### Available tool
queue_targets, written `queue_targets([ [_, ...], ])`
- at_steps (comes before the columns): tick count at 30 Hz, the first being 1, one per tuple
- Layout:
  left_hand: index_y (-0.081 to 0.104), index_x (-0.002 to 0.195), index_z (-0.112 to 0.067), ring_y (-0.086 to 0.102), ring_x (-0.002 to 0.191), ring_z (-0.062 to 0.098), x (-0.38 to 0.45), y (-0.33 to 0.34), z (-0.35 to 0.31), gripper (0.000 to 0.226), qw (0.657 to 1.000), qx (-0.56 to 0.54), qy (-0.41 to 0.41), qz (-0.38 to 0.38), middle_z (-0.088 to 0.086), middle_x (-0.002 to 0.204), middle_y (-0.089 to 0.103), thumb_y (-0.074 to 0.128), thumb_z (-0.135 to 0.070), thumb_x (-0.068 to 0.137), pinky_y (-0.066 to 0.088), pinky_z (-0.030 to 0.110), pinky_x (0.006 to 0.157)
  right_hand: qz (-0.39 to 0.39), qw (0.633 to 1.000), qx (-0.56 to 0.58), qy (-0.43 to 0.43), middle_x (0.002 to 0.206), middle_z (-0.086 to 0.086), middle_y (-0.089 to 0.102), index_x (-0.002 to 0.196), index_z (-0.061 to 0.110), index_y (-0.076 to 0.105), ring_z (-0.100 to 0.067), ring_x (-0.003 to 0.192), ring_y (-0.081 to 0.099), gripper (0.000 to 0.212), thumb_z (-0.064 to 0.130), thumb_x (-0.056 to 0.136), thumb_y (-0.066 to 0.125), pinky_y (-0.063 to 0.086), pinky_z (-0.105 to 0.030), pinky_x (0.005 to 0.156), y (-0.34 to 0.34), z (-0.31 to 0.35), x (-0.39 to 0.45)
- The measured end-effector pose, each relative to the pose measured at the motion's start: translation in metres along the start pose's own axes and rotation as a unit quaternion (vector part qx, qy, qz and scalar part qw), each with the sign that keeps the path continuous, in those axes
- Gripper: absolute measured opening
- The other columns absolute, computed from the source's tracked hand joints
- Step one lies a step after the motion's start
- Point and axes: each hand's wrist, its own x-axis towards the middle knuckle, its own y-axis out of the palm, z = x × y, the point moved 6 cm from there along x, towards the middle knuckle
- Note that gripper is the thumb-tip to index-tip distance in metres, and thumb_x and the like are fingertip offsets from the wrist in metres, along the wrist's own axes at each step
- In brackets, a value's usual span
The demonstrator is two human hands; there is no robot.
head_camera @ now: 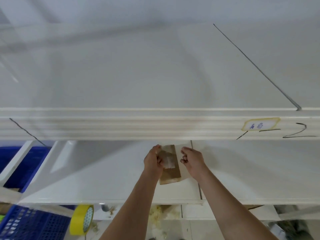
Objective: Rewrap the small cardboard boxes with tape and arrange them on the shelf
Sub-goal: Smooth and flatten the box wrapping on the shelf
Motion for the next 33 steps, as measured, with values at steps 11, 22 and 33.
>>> queue_targets([
  [11,0.071,0.090,-0.003,0.036,0.064,0.019,0.001,-0.048,-0.030,0.011,0.971,0.221,0.066,-0.069,0.006,0.068,0.042,0.079,-0.008,0.084,0.043,0.032,0.068,0.008,0.982,-0.186,-0.015,0.082,-0.014,0.067,0.088,0.000,0.072,-0.019,0.069,0.057,0.009,-0.002,0.082,0.078,0.061,-0.037,0.082,-0.021,0.024,0.000],
  [22,0.071,0.107,0.004,0.057,0.077,0.026,-0.001,-0.070,-0.019,0.032,0.966,0.226,0.064,-0.104,0.016,0.092,0.064,0.083,-0.013,0.082,0.049,0.031,0.068,-0.050,0.971,-0.234,-0.006,0.082,-0.019,0.069,0.081,-0.006,0.070,-0.025,0.073,0.065,0.008,-0.013,0.085,0.068,0.063,-0.039,0.076,-0.018,0.001,0.005],
  [33,0.069,0.110,0.002,0.054,0.072,0.020,-0.002,-0.072,-0.019,0.033,0.963,0.231,0.054,-0.128,0.010,0.099,0.062,0.082,-0.012,0.083,0.047,0.033,0.073,-0.065,0.968,-0.244,-0.007,0.084,-0.019,0.071,0.090,-0.008,0.071,-0.024,0.073,0.067,0.004,-0.009,0.085,0.071,0.064,-0.039,0.076,-0.017,0.000,0.009],
])
